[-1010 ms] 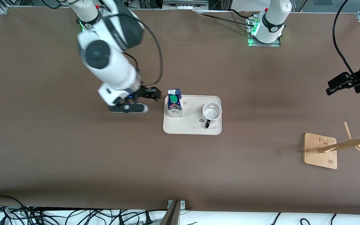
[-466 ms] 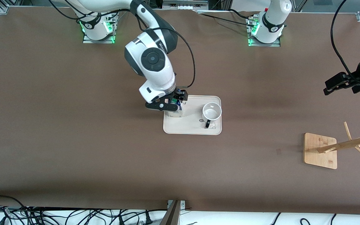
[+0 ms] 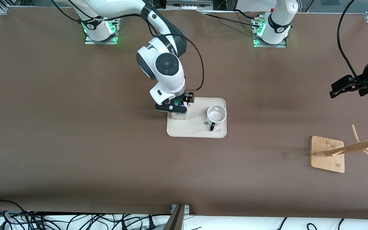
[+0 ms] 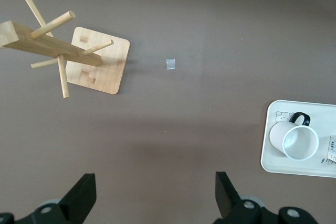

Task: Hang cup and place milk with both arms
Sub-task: 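Grasp the blue milk carton with the right gripper, then carry the carton off the tray while the left gripper reaches the mug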

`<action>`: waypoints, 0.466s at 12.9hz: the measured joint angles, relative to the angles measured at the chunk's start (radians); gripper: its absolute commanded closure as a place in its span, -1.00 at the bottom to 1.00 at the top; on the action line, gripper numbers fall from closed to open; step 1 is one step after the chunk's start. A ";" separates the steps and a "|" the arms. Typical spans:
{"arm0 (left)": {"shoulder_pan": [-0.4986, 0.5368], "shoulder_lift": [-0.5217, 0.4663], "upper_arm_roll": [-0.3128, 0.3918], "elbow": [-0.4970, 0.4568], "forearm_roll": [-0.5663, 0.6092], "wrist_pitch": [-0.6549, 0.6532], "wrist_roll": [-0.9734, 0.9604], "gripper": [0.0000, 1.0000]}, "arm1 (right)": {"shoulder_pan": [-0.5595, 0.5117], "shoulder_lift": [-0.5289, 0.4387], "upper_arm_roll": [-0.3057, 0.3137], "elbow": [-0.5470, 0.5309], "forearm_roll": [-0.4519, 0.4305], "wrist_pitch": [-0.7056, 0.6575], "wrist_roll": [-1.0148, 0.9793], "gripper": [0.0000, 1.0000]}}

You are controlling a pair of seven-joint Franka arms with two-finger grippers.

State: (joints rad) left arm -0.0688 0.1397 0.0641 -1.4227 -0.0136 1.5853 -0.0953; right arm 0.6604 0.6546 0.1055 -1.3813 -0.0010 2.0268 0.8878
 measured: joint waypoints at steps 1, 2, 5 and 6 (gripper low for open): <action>0.000 0.004 0.000 0.000 0.000 0.000 0.000 -1.00 | 0.000 0.002 -0.001 -0.003 -0.001 0.003 -0.002 0.09; 0.000 0.007 0.000 0.000 0.000 0.000 0.000 -1.00 | -0.001 0.002 -0.003 -0.003 -0.001 0.004 -0.007 0.09; 0.000 0.016 0.001 -0.001 0.000 0.000 0.000 -1.00 | -0.015 -0.023 -0.010 0.010 -0.001 -0.018 -0.031 0.08; 0.000 0.017 0.001 -0.001 0.000 0.001 0.000 -1.00 | -0.031 -0.043 -0.013 0.023 -0.001 -0.062 -0.055 0.08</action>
State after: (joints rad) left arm -0.0686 0.1562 0.0652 -1.4233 -0.0135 1.5859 -0.0954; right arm 0.6295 0.6115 0.0928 -1.3581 -0.0025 1.9648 0.8332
